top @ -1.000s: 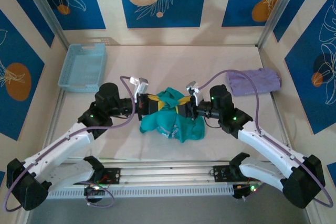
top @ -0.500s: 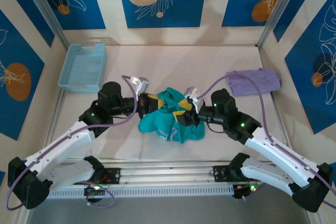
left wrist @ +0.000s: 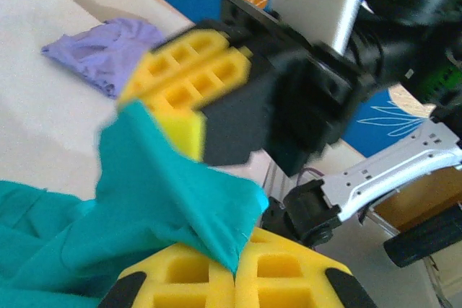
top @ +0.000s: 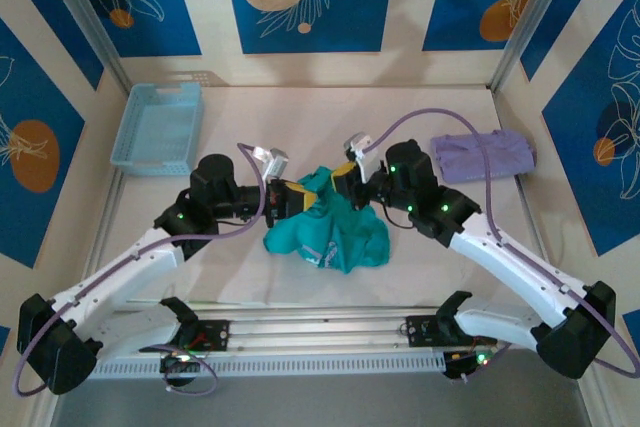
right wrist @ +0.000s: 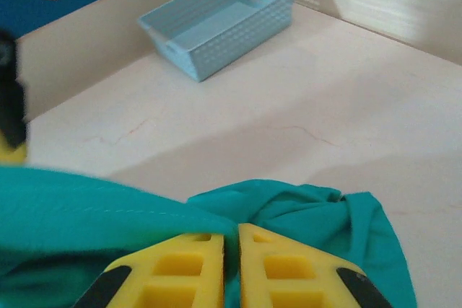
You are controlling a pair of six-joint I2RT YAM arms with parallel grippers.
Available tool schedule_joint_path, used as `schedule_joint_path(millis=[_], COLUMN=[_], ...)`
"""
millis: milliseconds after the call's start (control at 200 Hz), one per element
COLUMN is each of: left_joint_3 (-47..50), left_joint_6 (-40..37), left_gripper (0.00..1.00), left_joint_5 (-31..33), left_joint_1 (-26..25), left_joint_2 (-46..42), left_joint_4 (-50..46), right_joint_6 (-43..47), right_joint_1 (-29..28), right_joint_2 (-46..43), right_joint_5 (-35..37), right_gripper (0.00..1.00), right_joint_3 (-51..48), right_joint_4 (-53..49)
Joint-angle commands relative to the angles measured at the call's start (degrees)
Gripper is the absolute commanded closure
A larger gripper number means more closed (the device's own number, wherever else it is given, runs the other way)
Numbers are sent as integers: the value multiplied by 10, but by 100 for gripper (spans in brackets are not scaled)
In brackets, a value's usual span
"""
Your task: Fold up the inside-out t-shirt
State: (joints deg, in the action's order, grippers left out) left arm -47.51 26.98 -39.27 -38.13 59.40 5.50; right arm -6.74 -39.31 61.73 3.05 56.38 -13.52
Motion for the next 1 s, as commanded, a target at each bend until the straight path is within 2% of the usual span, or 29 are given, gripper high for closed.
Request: schedule_joint_path(millis=[0,265,390,460,550,630,720,855,995], left_joint_3=[-4,-7,-7,-6,-6,-5,-4,-4,-2], left_joint_6=[10,4,4,4,4,4,4,2,2], left_gripper=[100,100,100,100,100,100,100,100,100], left_joint_5=[-56,-23,-20,-20,-21,-22,-26,-31,-33], left_joint_1=[6,11,14,14,14,15,15,15,15], left_joint_2=[1,-4,-2,-1,-1,-2,-1,0,-1], left_joint_4=[64,44,45,44,42,42,41,43,43], right_joint_6=[-43,7,22,26,22,14,6,0,-9], right_joint_1=[17,30,38,38,38,38,39,46,57], right_joint_2=[13,-85,-121,-125,-112,-88,-55,-14,12], right_joint_5=[-1,-108,-165,-212,-281,-320,-336,-363,-401], right_gripper=[86,58,53,55,68,74,74,68,71], right_joint_3=[22,-13,-27,-33,-36,-32,-24,-20,-25], right_joint_4=[-60,-92,-82,-64,-31,-5,11,29,60])
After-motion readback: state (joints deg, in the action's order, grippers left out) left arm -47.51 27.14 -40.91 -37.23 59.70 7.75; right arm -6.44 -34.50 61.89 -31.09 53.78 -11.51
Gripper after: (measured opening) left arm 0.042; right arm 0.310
